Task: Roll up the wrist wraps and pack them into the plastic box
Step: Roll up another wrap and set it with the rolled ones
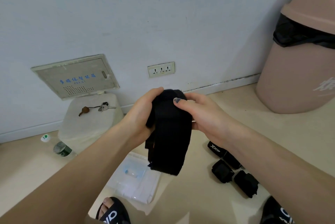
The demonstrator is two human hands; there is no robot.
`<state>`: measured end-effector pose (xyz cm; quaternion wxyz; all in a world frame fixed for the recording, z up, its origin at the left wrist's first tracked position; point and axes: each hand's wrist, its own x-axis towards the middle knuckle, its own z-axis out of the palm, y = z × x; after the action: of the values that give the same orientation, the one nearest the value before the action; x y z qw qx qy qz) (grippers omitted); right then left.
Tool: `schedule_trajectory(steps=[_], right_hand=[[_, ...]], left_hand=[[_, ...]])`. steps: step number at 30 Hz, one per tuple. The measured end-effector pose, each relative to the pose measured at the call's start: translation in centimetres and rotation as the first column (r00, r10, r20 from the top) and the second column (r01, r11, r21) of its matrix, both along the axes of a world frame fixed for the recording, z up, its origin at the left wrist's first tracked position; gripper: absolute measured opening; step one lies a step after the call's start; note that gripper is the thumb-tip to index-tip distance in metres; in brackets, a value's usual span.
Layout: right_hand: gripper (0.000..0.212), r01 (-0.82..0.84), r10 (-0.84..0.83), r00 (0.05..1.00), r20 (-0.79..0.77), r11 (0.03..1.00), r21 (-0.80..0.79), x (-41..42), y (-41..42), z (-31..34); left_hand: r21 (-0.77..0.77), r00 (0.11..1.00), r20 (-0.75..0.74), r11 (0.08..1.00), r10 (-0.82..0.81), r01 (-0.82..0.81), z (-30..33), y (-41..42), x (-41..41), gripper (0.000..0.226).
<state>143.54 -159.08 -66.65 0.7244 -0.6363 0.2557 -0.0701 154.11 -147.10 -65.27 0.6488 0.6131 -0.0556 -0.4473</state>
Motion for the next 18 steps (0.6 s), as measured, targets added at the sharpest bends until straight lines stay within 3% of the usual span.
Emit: schedule_trajectory(steps=[6,11,18], right_hand=[[0.03,0.078,-0.079,0.996,0.028,0.996,0.041,-0.2,-0.4,0.1],[0.067,0.093,-0.087,0.994,0.058,0.991,-0.099,-0.7,-0.7,0.4],[0.051,0.045,-0.007,0.991,0.133,0.956,-0.289,-0.7,-0.7,0.2]], left_hand=[[0.015,0.984,0.171,0.999,-0.049,0.047,-0.6,0.1,-0.3,0.024],[0.095,0.98,0.196,0.995,-0.031,0.012,-0.8,0.0,0.5,0.028],[0.091,0.978,0.201,0.993,0.051,-0.071,-0.5,0.2,1.1,0.029]])
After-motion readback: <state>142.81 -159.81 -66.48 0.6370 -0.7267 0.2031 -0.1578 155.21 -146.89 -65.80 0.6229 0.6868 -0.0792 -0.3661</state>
